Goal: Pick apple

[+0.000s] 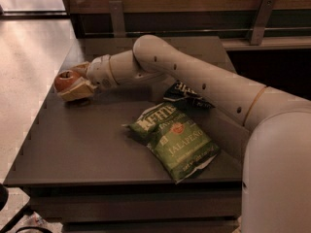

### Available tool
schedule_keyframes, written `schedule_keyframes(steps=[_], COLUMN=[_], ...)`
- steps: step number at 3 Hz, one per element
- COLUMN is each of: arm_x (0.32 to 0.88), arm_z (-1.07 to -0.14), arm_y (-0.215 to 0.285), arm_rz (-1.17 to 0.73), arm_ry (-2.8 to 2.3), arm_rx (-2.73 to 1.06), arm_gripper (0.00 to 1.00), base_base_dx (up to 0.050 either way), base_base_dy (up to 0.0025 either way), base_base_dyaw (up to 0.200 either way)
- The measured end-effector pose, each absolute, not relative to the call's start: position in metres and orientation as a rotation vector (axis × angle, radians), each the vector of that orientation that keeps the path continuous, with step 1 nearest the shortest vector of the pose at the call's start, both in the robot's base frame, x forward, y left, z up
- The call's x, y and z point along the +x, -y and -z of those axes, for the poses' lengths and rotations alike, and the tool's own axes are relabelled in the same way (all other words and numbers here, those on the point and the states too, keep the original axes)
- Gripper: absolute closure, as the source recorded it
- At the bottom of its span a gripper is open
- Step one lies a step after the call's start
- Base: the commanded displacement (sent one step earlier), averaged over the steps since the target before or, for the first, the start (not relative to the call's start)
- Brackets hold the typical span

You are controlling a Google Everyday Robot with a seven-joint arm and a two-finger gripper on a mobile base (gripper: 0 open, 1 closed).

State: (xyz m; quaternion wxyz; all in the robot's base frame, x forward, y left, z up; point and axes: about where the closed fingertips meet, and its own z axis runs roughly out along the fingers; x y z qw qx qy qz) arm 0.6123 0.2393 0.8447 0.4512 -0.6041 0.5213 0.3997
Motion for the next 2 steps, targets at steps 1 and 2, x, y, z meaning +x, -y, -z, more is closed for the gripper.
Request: schedule_keyframes(steps=[1, 2], arm_x=[0.613, 0.614], arm_z=[-0.863, -0.887], arm_y=[-0.235, -0.228], arm_rz=[-0.958, -0.918], arm_ry=[-1.253, -1.219], arm_rx=[-1.488, -1.481], arm_gripper=[1.00, 1.00], base_base_dx=[0.000, 0.000], base_base_dy=[0.00000, 0.00000], base_base_dyaw=[0.000, 0.000])
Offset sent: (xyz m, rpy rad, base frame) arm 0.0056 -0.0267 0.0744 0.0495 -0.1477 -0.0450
